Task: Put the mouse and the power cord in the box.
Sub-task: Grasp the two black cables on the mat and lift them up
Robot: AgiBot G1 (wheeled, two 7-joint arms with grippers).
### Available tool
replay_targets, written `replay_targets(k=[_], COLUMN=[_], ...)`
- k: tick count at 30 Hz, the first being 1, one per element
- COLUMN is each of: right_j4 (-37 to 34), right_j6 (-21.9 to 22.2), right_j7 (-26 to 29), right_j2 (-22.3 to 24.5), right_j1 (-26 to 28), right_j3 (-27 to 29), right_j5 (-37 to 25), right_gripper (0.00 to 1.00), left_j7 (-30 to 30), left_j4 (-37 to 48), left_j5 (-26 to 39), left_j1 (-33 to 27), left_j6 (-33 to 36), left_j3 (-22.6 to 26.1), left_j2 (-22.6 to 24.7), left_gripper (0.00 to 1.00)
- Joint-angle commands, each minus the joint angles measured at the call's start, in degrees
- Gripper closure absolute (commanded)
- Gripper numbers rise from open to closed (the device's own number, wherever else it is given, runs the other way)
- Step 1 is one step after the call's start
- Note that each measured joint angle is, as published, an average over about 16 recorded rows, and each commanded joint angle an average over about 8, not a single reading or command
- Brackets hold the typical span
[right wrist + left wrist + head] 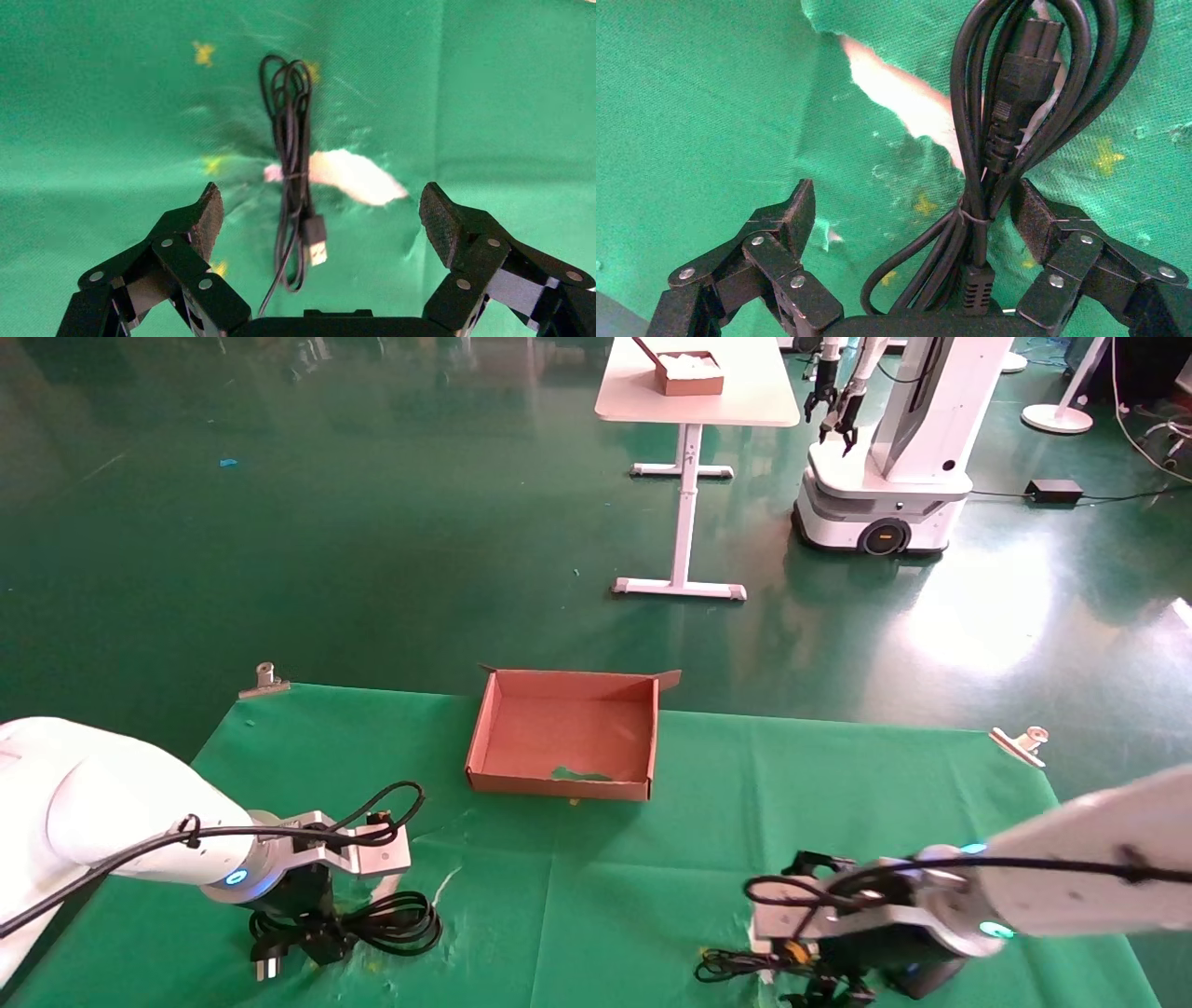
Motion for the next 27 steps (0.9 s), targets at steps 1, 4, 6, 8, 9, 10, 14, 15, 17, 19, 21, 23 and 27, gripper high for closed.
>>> replay_targets(k=[1, 4, 6, 8, 9, 10, 14, 15, 17, 19, 21, 23, 27], right_j4=[-2.9, -6.2, -7.9, -9.4, -10.0, -10.6, -12.7, -13.1, -13.7, -14.5, -15.0, -15.3, -15.5], right_j6=[0.5, 1.0, 1.1, 1.2, 1.2, 1.2, 1.3, 1.4, 1.5, 1.6, 1.7, 1.7, 1.7], right_j7=[-0.6, -1.9, -2.6, -3.2, -3.4, -3.5, -4.0, -4.0, -4.1, -4.1, -4.1, -4.1, -4.1], right_j2=[-2.4, -4.5, -5.5, -6.2, -6.5, -6.7, -7.4, -7.6, -7.8, -8.1, -8.4, -8.6, -8.7], right_j1=[1.0, 2.0, 2.5, 2.8, 3.0, 3.1, 3.3, 3.4, 3.4, 3.5, 3.7, 3.7, 3.8], right_j3=[-1.2, -2.2, -2.7, -3.1, -3.2, -3.3, -3.4, -3.4, -3.5, -3.6, -3.7, -3.7, -3.7], right_j5=[-2.0, -3.7, -4.4, -4.8, -4.9, -5.0, -5.0, -5.0, -5.0, -5.2, -5.3, -5.4, -5.4], right_gripper=[0.0, 0.0, 0.0, 0.0, 0.0, 0.0, 0.0, 0.0, 0.0, 0.0, 0.03, 0.28, 0.78], left_j7=[0.0, 0.1, 0.1, 0.1, 0.1, 0.1, 0.1, 0.1, 0.1, 0.1, 0.1, 0.1, 0.1], left_j4=[0.1, 0.1, 0.1, 0.1, 0.1, 0.1, 0.2, 0.2, 0.2, 0.2, 0.2, 0.2, 0.2], left_j5=[0.0, 0.0, 0.0, 0.0, 0.0, 0.0, 0.0, 0.0, 0.0, 0.0, 0.0, 0.0, -0.1], left_j1=[0.0, 0.0, 0.0, 0.0, 0.0, 0.0, 0.0, 0.0, 0.0, 0.0, 0.0, 0.0, 0.0], left_j6=[0.0, 0.0, 0.0, 0.0, 0.0, 0.0, 0.0, 0.0, 0.0, -0.1, -0.1, -0.1, -0.1], left_j3=[0.0, 0.0, 0.0, 0.0, 0.0, 0.0, 0.0, 0.0, 0.0, 0.0, 0.0, 0.0, 0.0], left_j2=[0.0, 0.0, 0.0, 0.0, 0.0, 0.0, 0.0, 0.1, 0.1, 0.1, 0.1, 0.1, 0.0], left_gripper=[0.0, 0.0, 0.0, 0.0, 0.0, 0.0, 0.0, 0.0, 0.1, 0.35, 0.6, 0.85, 1.0])
